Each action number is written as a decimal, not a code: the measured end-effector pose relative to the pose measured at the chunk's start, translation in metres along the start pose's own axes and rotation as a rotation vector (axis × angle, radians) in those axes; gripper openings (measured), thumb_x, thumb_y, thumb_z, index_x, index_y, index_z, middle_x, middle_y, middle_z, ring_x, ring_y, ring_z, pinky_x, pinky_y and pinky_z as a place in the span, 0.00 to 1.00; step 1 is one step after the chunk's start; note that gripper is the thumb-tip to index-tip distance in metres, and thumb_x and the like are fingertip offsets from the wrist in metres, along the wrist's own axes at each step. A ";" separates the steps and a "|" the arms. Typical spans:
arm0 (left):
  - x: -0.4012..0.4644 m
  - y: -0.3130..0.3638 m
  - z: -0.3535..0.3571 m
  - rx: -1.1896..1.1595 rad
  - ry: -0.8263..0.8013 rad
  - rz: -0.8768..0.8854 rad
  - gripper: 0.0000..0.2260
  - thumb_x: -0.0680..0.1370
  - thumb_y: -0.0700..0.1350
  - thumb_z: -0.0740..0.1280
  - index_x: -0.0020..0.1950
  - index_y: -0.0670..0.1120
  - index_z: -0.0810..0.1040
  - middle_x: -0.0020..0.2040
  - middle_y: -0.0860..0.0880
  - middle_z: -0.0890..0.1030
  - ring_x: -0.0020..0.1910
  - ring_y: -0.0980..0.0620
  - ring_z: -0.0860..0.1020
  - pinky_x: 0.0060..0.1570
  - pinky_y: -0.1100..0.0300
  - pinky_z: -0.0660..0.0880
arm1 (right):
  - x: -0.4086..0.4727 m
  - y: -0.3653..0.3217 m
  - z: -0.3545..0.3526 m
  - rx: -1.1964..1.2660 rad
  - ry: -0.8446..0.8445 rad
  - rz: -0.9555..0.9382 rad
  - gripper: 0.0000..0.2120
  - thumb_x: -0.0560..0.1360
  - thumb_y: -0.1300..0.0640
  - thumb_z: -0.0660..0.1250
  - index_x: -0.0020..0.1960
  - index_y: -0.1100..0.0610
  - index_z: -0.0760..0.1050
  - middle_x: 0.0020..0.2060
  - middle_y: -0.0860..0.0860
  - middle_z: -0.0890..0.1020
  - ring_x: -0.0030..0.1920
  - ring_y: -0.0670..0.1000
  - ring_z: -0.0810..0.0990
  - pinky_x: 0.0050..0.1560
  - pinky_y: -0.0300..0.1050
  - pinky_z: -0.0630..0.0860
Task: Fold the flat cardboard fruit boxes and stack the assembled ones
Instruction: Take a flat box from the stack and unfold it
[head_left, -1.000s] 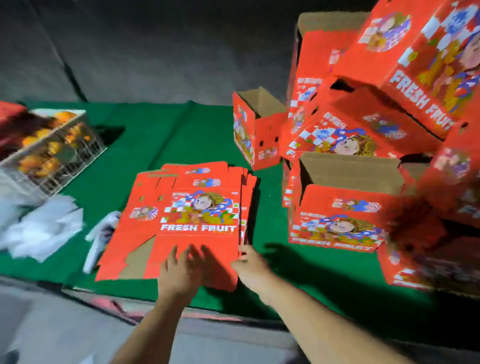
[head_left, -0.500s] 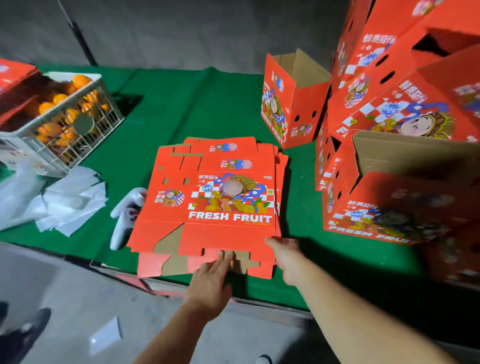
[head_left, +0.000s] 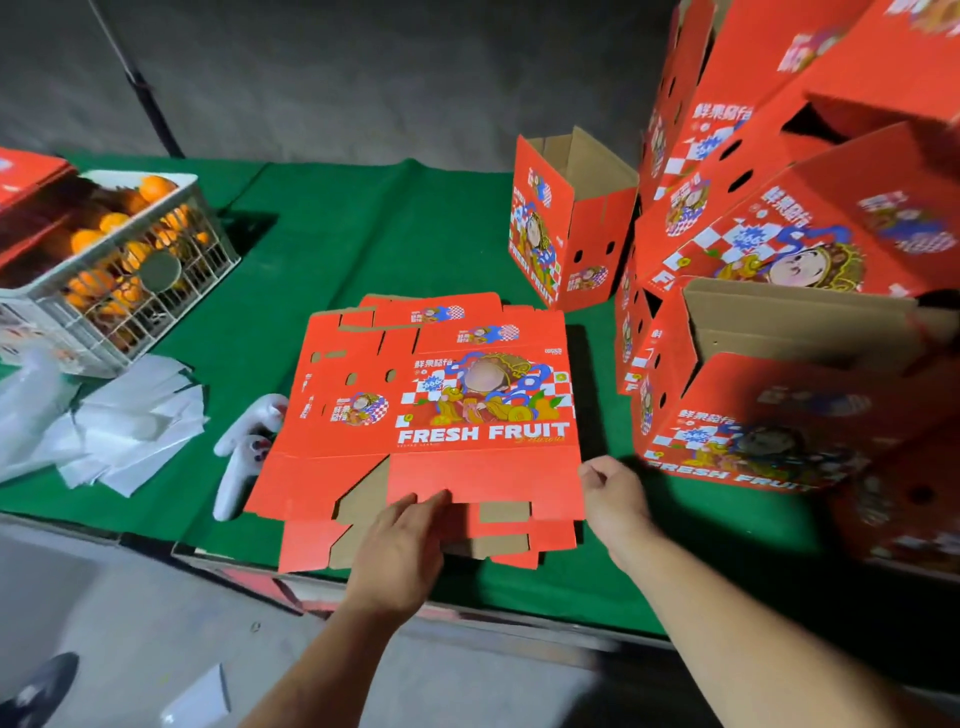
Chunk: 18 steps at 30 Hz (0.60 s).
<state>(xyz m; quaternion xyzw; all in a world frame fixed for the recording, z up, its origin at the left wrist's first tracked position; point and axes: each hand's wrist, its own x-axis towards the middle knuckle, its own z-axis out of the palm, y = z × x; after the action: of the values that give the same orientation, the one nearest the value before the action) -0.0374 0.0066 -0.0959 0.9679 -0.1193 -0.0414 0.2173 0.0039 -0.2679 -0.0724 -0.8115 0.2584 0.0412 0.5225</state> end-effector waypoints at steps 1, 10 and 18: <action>0.000 -0.001 0.002 0.000 0.035 0.012 0.30 0.76 0.40 0.67 0.79 0.49 0.69 0.70 0.46 0.77 0.74 0.41 0.69 0.72 0.49 0.68 | -0.001 -0.007 -0.002 0.033 -0.009 0.003 0.08 0.86 0.57 0.59 0.50 0.51 0.75 0.51 0.54 0.82 0.48 0.51 0.79 0.45 0.46 0.75; 0.015 0.003 -0.037 -0.371 0.679 -0.228 0.23 0.78 0.54 0.65 0.71 0.46 0.73 0.66 0.44 0.74 0.67 0.43 0.72 0.68 0.45 0.68 | 0.002 -0.059 -0.054 0.354 0.105 -0.026 0.11 0.87 0.56 0.56 0.53 0.51 0.76 0.43 0.52 0.83 0.35 0.51 0.77 0.25 0.38 0.71; 0.002 0.012 -0.058 -1.112 0.212 -0.638 0.17 0.77 0.63 0.69 0.55 0.50 0.81 0.45 0.51 0.83 0.46 0.47 0.80 0.43 0.56 0.76 | -0.019 -0.060 -0.110 0.215 0.126 -0.197 0.14 0.85 0.60 0.58 0.54 0.46 0.80 0.30 0.46 0.82 0.23 0.45 0.75 0.23 0.40 0.70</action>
<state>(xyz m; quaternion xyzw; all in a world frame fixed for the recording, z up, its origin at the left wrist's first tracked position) -0.0301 0.0198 -0.0386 0.6979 0.2352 -0.0638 0.6735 -0.0073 -0.3367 0.0331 -0.7732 0.2127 -0.0894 0.5907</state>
